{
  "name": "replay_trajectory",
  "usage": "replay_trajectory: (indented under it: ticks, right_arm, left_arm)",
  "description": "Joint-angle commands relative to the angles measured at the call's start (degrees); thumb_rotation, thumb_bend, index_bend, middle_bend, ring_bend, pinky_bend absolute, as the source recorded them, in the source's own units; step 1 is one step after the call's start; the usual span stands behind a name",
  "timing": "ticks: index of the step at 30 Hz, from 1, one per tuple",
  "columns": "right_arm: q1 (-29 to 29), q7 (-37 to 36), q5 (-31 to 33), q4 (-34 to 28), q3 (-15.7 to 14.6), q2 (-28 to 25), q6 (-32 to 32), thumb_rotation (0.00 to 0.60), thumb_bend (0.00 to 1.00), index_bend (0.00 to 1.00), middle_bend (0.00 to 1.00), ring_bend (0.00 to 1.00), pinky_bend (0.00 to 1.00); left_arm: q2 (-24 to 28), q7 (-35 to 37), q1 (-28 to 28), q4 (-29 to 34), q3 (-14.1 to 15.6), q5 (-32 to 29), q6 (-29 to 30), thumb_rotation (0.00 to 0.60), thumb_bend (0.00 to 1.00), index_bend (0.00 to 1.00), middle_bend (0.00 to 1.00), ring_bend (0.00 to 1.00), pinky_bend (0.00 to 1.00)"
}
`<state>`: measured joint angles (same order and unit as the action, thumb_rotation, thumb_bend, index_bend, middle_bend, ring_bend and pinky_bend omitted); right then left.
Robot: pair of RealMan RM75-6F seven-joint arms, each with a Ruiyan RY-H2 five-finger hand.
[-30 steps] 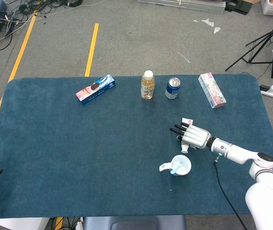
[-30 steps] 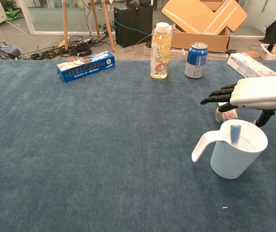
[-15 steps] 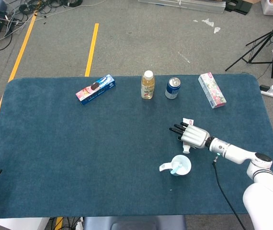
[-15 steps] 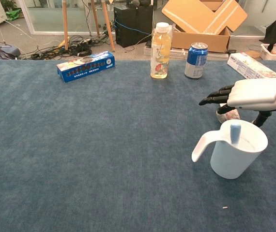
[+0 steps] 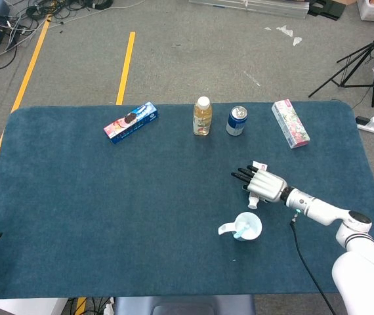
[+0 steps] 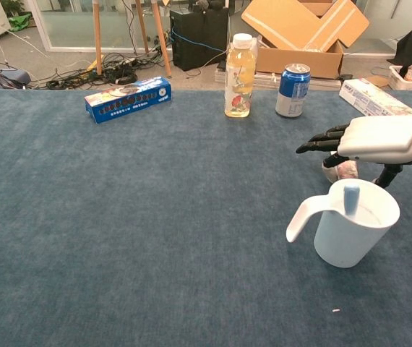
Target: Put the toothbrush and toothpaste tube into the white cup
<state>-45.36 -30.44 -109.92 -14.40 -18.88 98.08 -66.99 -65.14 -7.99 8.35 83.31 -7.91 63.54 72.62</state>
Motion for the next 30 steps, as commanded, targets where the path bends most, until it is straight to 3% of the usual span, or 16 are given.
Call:
replay_trajectory:
  ticks: [1, 14, 30]
  right_arm:
    - [0.4, -0.8, 1.2, -0.5, 1.1, -0.2, -1.0, 0.6, 0.26, 0.6, 0.0, 0.0, 0.16]
    - [2.7, 0.4, 6.1, -5.3, 6.4, -2.9, -7.7, 0.6, 0.26, 0.6, 0.0, 0.0, 0.16]
    - [6.9, 2.9, 10.7, -21.1, 11.6, -8.5, -14.0, 0.6, 0.25, 0.6, 0.0, 0.0, 0.16]
  left_arm:
    - [0.1, 0.1, 0.0, 0.0, 0.0, 0.0, -0.1, 0.6, 0.0, 0.47, 0.25, 0.25, 0.31]
    - [0.7, 0.6, -0.5, 1.4, 0.5, 1.4, 0.9, 0.6, 0.0, 0.47, 0.25, 0.25, 0.31]
    - [2.1, 2.7, -1.3, 3.7, 1.4, 5.0, 3.0, 0.6, 0.0, 0.47, 0.25, 0.25, 0.31]
